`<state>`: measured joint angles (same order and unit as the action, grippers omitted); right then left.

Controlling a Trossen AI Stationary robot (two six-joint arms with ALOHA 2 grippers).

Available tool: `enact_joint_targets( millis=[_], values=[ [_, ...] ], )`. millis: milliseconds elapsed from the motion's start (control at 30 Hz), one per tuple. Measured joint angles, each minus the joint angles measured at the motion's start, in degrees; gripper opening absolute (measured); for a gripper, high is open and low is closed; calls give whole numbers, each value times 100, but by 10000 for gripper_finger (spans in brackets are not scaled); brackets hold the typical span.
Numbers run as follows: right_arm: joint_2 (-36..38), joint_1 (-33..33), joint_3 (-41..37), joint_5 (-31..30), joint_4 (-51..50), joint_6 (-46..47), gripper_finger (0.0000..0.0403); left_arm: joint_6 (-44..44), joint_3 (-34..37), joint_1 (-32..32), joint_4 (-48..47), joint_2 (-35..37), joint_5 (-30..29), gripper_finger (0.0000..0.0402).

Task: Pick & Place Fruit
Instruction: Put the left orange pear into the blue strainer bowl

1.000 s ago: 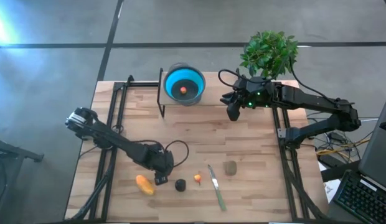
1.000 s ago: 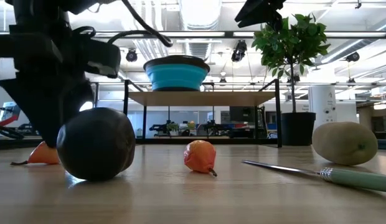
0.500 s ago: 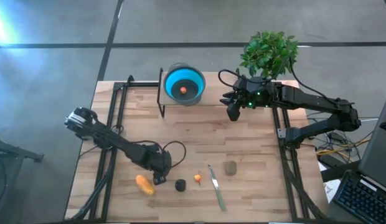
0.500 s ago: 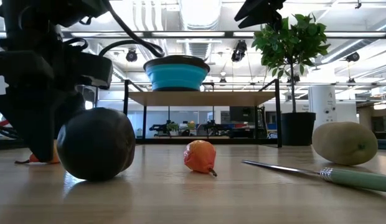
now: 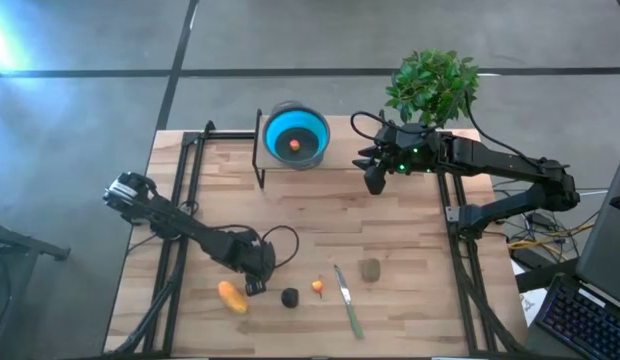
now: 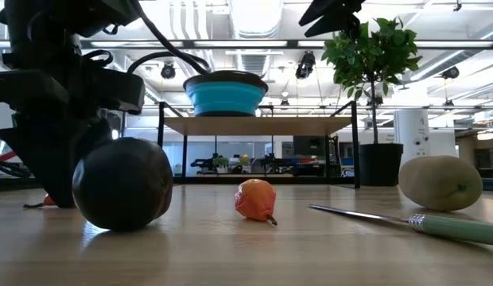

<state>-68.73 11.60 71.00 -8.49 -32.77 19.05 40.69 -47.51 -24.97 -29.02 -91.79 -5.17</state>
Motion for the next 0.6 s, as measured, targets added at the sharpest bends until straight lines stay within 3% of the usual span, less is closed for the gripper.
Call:
enact_joint_targets(
  millis=[167,400,600],
  values=[
    [0,0,0,0,0,2,169,-18,-2,0,0,-2,2,103],
    [0,-12,-2,307,2,91,173,33,-14,0,7,10,28,108],
    [0,-143,-4,614,0,274,153,52,-79,-11,47,179,188,99]
  ],
)
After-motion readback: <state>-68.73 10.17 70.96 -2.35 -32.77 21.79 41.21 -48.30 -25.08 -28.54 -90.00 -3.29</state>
